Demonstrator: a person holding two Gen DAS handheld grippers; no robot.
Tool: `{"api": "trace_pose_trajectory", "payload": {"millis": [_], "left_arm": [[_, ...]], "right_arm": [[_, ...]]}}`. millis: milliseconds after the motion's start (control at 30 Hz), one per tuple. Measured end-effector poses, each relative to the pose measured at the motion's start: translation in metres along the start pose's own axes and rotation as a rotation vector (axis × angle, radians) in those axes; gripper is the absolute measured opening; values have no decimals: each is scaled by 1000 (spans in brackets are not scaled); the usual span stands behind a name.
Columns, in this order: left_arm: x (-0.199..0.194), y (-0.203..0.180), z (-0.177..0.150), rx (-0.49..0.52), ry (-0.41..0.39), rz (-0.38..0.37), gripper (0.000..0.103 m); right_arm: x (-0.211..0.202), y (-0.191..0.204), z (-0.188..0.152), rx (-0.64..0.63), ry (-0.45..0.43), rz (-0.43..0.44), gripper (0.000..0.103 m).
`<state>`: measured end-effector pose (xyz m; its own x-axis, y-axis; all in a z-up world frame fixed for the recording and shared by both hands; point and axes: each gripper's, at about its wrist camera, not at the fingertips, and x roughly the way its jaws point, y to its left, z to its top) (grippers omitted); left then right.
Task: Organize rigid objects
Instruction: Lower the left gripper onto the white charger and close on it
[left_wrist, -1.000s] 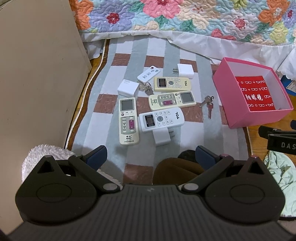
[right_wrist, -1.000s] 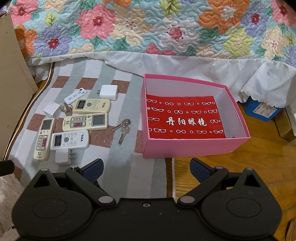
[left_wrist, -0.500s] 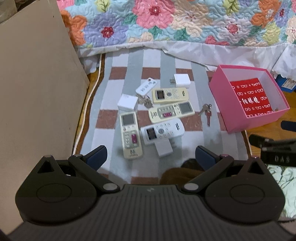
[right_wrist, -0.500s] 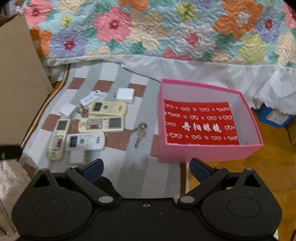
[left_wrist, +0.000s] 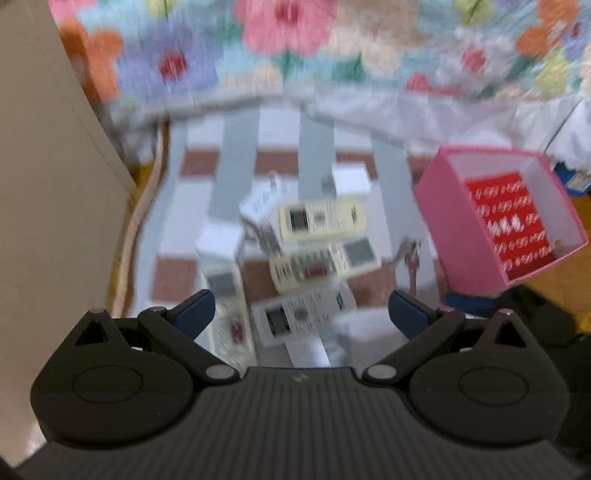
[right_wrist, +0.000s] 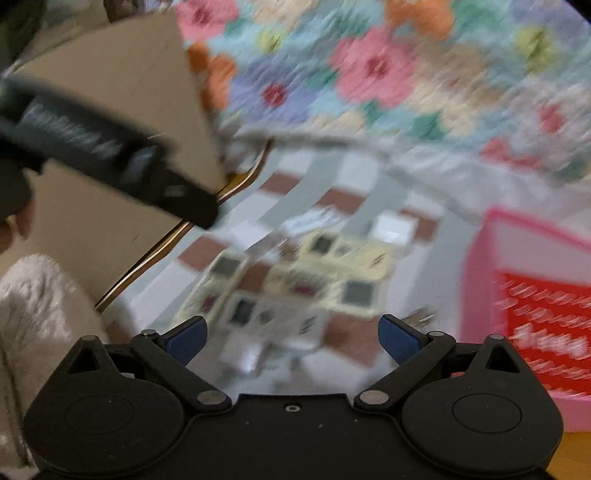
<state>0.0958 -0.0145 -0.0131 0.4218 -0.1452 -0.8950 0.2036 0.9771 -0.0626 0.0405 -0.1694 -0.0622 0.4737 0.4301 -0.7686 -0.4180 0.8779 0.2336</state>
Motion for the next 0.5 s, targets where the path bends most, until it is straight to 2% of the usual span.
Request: {"api": "trace_pose_trajectory", "payload": {"millis": [67,133,200,267,333,500], "left_arm": [[23,4,-4,-25,70,-21,100],[45,10,-13,-65,116,-37,98],[64,15,-22,-105,168,-60,87],[80,20,-30,-137,215,-75,80],[92,23,-36,-154,234,-86,79],[111,21,-44,-167,250,-101,66]], "right_arm": [[19,3,-8,33,36,69,95],[41,4,-16,42,82,97,89],[59,8,-21,32,112,101,86],[68,11,-26,34,133,106,77],[74,13,-28,31,145,107,72],[81,27,-31,-20,168,84,62]]}}
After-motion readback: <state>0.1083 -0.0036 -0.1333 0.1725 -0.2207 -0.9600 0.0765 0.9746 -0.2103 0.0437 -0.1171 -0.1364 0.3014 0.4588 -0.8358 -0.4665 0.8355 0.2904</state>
